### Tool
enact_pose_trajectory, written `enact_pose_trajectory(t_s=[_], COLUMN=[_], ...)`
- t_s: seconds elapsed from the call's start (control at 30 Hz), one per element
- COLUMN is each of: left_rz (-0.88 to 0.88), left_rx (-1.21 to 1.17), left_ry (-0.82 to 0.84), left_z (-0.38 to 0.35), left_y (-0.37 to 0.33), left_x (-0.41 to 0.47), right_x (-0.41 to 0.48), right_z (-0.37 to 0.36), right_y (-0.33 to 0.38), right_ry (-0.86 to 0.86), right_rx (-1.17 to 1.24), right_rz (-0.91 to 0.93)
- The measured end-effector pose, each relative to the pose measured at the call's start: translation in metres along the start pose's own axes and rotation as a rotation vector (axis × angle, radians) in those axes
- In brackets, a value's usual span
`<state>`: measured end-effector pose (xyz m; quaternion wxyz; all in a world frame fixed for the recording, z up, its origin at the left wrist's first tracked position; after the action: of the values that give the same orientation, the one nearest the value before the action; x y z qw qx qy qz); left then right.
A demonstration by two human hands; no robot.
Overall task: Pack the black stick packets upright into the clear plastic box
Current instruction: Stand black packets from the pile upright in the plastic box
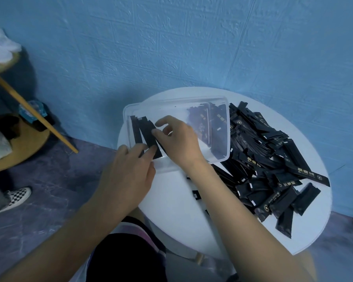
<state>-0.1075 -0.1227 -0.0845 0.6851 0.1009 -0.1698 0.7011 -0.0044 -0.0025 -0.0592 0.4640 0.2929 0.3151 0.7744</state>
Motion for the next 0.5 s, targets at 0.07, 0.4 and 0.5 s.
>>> enact_pose_trajectory(t_s=[0.07,0.4,0.5], left_rz=[-0.007,-0.018,-0.029], left_rx=[0.012,-0.004,-0.003], left_ry=[-0.008,-0.004,-0.024], left_z=[-0.001,0.002,0.002], left_y=[0.001,0.000,0.001], left_x=[0.000,-0.001,0.000], right_x=[0.000,0.006,0.007], right_z=[0.001,-0.001,-0.008], right_y=[-0.003,-0.001,0.000], right_ry=[0.021,0.003,0.020], right_rx=[0.006,0.068,0.112], right_rz=[-0.008,-0.052,-0.055])
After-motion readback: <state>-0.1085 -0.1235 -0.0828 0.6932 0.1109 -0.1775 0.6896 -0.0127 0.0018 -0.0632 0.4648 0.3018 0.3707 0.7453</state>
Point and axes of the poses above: each hand's wrist, its own x-axis towards the middle knuckle, its own z-axis out of the back of the hand, y = z × x, the point moved 2 cm from there along x, towards the middle knuckle, and after that the axes turned 3 degrees about -z, right-handed, at the moved point
